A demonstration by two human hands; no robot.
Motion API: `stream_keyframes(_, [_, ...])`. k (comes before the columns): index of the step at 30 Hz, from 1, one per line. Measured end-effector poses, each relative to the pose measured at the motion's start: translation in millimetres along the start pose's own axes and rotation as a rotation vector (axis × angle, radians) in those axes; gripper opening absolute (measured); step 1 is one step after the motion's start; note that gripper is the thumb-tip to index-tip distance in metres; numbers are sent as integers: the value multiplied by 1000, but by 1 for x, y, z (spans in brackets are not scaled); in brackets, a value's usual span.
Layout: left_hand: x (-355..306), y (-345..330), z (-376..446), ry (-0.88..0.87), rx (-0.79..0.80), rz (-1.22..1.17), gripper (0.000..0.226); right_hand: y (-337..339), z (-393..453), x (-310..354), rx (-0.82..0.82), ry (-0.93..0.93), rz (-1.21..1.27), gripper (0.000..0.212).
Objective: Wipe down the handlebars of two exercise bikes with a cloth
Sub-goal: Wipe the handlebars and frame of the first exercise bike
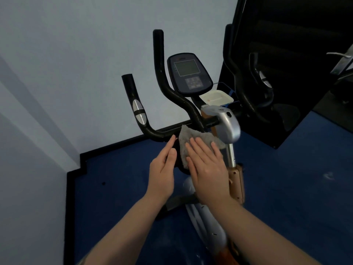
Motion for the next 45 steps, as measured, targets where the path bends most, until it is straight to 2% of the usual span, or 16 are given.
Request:
stream_keyframes(7, [3, 2, 1, 12, 27, 2, 39, 8, -23, 21, 21, -285, 66, 41])
stream_keyframes(11, [3, 2, 2, 13, 57, -12, 39, 18, -21, 28, -33, -371, 135, 32])
stream_keyframes(13, [2, 3, 3, 16, 72, -25, 40, 24, -18, 25, -66, -457, 213, 29])
stream_keyframes(16, [1, 4, 5, 11, 94, -16, 40, 26, -10, 11, -27, -616, 382, 21])
stream_keyframes(19, [1, 4, 5, 9, 109, -14, 39, 26, 6, 1, -32, -689, 585, 20])
stream_keyframes(22, [1, 7, 6, 24, 108, -52, 39, 22, 24, -5, -108, -681, 660, 26])
stream_keyframes(24, [1, 7, 6, 22, 110, -65, 38, 14, 33, -5, -76, -642, 635, 28])
stream_keyframes(28, [1, 7, 8, 18, 95, -74, 38, -1, 42, -1, 110, -258, 237, 32])
stream_keyframes(29, [1, 7, 9, 20, 92, -75, 38, -3, 42, -6, 142, -213, 173, 33])
stream_keyframes(31, [2, 7, 9, 17, 90, -69, 38, -6, 41, -19, 207, -234, 172, 36])
stream_keyframes(34, [3, 7, 8, 25, 75, -60, 38, -11, 39, -29, 276, -323, 321, 37])
stream_keyframes(40, [4, 5, 6, 22, 22, -24, 36, -11, 37, -25, 191, -356, 251, 32])
stream_keyframes(45, [2, 5, 6, 19, 33, -11, 37, -13, 36, -23, 221, -431, 174, 34])
Point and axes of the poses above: each hand's wrist, its own z-axis towards the middle knuckle, its own y-axis out of the back of the hand, x = y × z, the point moved 6 cm from there along z, towards the middle knuckle, and after that the axes turned 10 degrees about -x, right-handed, at the moved point
